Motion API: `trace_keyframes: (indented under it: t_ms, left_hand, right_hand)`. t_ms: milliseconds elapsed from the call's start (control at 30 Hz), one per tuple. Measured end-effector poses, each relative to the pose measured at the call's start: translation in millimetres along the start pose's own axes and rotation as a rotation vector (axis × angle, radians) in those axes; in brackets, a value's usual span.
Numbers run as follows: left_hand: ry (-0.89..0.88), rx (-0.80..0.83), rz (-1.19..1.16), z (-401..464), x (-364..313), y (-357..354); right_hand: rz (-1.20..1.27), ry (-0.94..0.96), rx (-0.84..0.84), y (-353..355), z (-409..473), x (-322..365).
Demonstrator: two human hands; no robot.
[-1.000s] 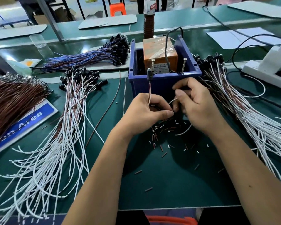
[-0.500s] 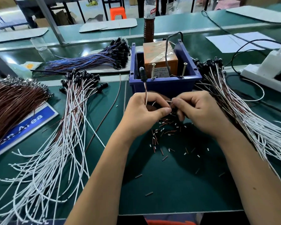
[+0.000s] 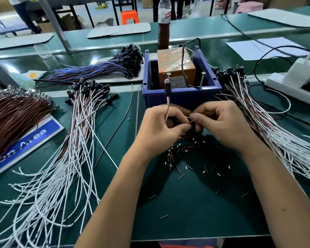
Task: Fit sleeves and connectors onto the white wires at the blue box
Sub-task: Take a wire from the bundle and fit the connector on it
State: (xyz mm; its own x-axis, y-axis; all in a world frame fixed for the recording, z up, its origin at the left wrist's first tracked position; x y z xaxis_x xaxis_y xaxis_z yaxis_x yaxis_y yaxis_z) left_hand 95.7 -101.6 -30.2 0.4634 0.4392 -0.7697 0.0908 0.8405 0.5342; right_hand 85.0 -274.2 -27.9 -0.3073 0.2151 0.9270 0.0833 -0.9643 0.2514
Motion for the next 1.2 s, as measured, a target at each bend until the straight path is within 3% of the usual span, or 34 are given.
trace_keyframes:
  t_ms: [67, 333, 600, 767, 900, 1200]
  left_hand:
    - [-0.03, -0.034, 0.04, 0, -1, -1]
    - [0.121, -0.171, -0.068, 2, 12, 18]
    - [0.016, -0.077, 0.032, 0, 3, 3]
    - [0.116, -0.2, -0.106, 1, 8, 11]
    - [0.142, -0.258, -0.185, 0, 6, 16]
    - [0.17, -0.289, -0.218, -1, 9, 21]
  right_hand:
    - [0.009, -0.018, 0.017, -3, -1, -1]
    - [0.184, -0.13, -0.054, 7, -1, -9]
    - [0.148, -0.135, 0.007, -5, -1, -9]
    - [0.326, -0.163, -0.108, 1, 0, -10]
    - [0.49, -0.253, -0.088, -4, 0, -15]
    - [0.462, -0.264, -0.045, -9, -1, -16]
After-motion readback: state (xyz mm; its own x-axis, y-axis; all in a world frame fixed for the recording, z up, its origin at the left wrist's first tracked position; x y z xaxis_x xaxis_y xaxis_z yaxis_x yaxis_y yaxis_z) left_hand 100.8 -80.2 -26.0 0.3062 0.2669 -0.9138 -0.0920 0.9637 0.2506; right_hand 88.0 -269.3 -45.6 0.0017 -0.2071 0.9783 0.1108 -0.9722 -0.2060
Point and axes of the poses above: each hand's wrist, its own z-axis towards the middle knuckle, its own y-axis out of the back of the hand, x = y × z, the point moved 6 cm from there along z, towards the middle knuckle, and after that the axes turned 11 degrees about z, right-handed, at the moved point
